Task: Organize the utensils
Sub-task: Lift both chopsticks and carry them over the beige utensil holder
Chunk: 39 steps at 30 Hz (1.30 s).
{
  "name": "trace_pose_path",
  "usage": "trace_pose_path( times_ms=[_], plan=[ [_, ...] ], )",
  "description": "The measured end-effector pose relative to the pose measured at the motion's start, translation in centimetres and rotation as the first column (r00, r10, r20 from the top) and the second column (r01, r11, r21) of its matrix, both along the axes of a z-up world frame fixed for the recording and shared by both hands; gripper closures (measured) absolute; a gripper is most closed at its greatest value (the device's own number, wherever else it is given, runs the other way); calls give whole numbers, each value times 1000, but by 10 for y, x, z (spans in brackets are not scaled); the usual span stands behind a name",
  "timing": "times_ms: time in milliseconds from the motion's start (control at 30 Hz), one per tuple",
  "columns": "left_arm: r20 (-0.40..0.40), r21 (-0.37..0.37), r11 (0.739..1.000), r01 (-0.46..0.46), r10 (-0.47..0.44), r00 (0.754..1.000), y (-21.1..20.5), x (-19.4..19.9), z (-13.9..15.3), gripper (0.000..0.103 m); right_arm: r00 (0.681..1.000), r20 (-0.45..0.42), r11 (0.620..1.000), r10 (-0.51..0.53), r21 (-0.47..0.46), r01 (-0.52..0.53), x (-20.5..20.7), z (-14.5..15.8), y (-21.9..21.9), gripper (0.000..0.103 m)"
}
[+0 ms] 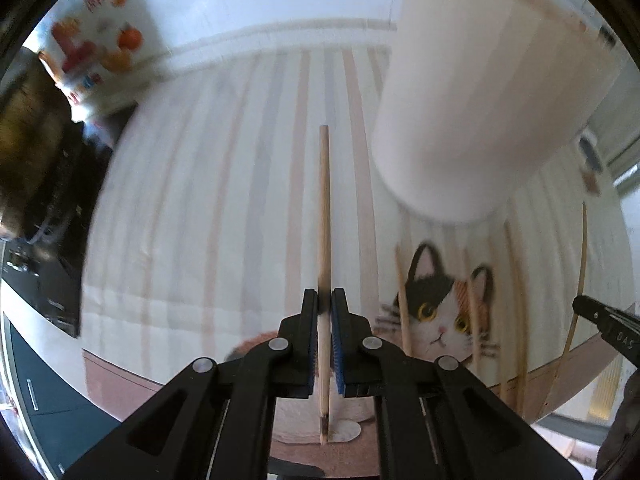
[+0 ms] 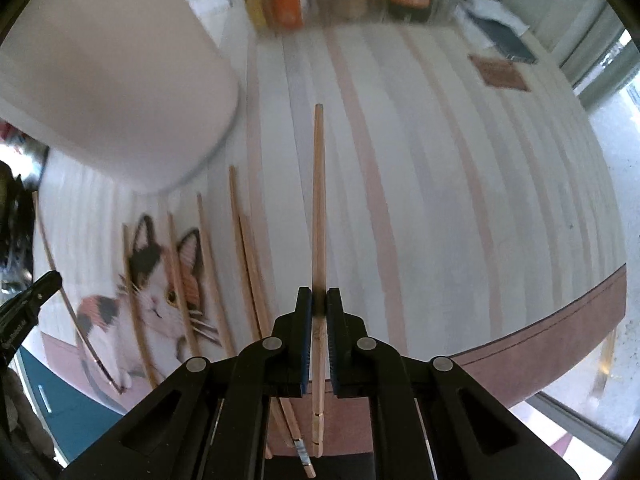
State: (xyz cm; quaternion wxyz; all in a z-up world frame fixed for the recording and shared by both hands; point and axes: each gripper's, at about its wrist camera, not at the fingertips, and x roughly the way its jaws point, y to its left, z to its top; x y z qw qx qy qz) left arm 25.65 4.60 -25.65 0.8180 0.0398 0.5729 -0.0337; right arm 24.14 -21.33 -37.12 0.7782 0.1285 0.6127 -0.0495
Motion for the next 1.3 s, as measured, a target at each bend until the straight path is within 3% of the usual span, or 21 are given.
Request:
trace_pose_path(
  times_ms=[233, 500, 767, 1000, 1100, 1300],
  plan=[
    [155, -23, 999, -47, 50, 987, 8, -3, 55, 99, 988, 154, 999, -33, 13, 31, -9, 45, -4, 96],
    [295, -98, 992, -73, 99, 950, 11, 6, 115, 99, 944, 323, 997, -68, 53, 54, 3, 110, -24, 96],
    [437, -243, 969, -44, 150, 887, 17, 4, 203, 99, 862, 481, 978, -161, 196, 74, 23, 189, -40, 96],
    [500, -341, 940, 14, 169, 849, 9, 12, 261, 99, 777, 591, 960, -216, 275, 58, 57, 248, -44, 96],
    [510, -350, 936, 27, 166, 844, 0, 22, 269, 99, 756, 606, 949, -247, 308, 63, 79, 257, -44, 96],
    [460, -395, 919, -5, 203, 864, -18, 60, 254, 99, 713, 625, 933, -317, 342, 114, 113, 251, -40, 96]
  ],
)
